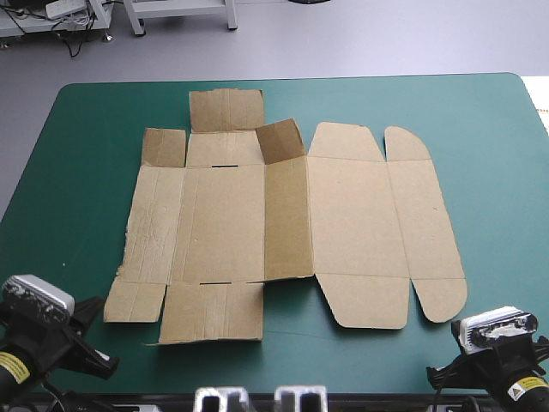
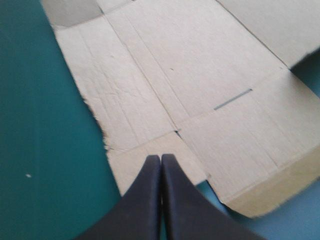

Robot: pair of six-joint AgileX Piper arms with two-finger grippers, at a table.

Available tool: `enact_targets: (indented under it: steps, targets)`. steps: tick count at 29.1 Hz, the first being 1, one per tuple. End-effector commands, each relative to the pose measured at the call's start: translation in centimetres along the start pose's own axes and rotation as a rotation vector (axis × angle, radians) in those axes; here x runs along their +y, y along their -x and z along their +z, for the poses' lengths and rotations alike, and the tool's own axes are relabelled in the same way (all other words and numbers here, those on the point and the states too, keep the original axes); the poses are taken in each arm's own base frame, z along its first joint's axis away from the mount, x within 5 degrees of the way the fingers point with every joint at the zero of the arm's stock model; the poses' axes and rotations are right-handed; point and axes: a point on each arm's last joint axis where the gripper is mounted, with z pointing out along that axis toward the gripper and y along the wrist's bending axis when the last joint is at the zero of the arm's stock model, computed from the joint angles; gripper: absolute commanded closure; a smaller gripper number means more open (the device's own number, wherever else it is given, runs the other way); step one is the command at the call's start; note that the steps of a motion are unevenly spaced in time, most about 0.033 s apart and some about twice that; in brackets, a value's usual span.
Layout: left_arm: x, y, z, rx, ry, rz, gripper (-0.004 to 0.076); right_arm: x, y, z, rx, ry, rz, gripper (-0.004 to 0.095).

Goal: Fold the box

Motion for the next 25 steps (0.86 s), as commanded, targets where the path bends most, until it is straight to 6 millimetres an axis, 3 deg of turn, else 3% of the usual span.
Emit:
enact_targets:
  steps: [1, 9, 16, 21, 25]
  targets:
    - [2.2, 5.1, -0.3, -0.010, 0.145, 0.008, 0.0734, -0.1, 1.0, -0.3, -0.065, -0.008, -0.001, 0.0932]
    - [5.7, 11.0, 4.8, 0.190, 0.427, -0.001, 0.0734, -0.1, 1.0, -0.3, -0.065, -0.008, -0.001, 0.0932]
    - [8.8, 12.9, 10.3, 0.524, 0.491, 0.022, 0.0734, -0.1, 1.0, -0.3, -0.065, -0.010, -0.002, 0.0932]
    - [12.9, 12.6, 13.2, 0.600, 0.360, -0.304, 0.0734, -0.3, 1.0, -0.3, -0.057, -0.029, -0.013, 0.0932]
    - [15.7, 11.5, 14.6, 0.559, 0.160, -0.608, 0.0734, -0.3, 1.0, -0.3, -0.057, -0.031, -0.014, 0.0932]
